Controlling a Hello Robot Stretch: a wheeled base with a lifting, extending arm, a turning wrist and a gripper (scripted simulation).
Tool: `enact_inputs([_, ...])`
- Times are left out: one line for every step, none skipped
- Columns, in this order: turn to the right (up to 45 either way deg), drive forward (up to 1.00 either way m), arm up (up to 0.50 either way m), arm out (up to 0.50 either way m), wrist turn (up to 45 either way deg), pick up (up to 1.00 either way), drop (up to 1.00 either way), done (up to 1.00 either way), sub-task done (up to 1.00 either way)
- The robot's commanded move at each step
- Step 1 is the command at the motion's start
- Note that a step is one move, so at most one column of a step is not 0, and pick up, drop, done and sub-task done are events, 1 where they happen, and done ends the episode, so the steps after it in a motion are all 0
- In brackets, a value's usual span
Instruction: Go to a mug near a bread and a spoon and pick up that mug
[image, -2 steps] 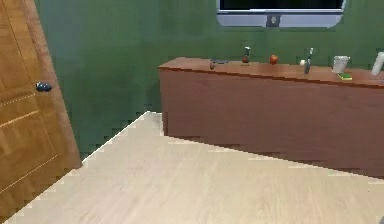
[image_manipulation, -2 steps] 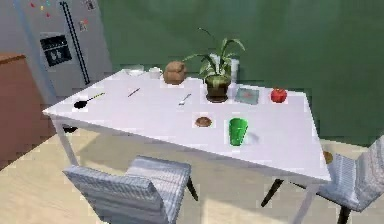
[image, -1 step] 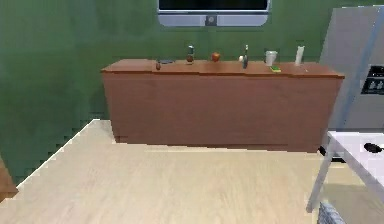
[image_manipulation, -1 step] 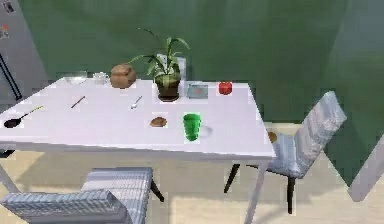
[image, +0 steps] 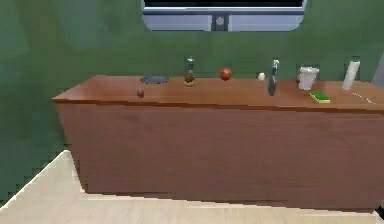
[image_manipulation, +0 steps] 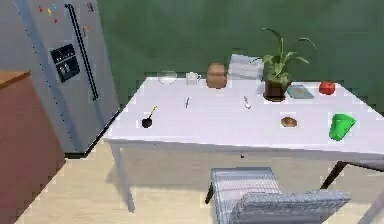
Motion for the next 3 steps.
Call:
enact_inputs([45.0,0.0,0.0,0.0,0.0,0.0,0.0,0.0,0.0])
enact_inputs([15.0,0.0,0.0,0.0,0.0,0.0,0.0,0.0,0.0])
enact_inputs([0.0,0.5,0.0,0.0,0.0,0.0,0.0,0.0,0.0])
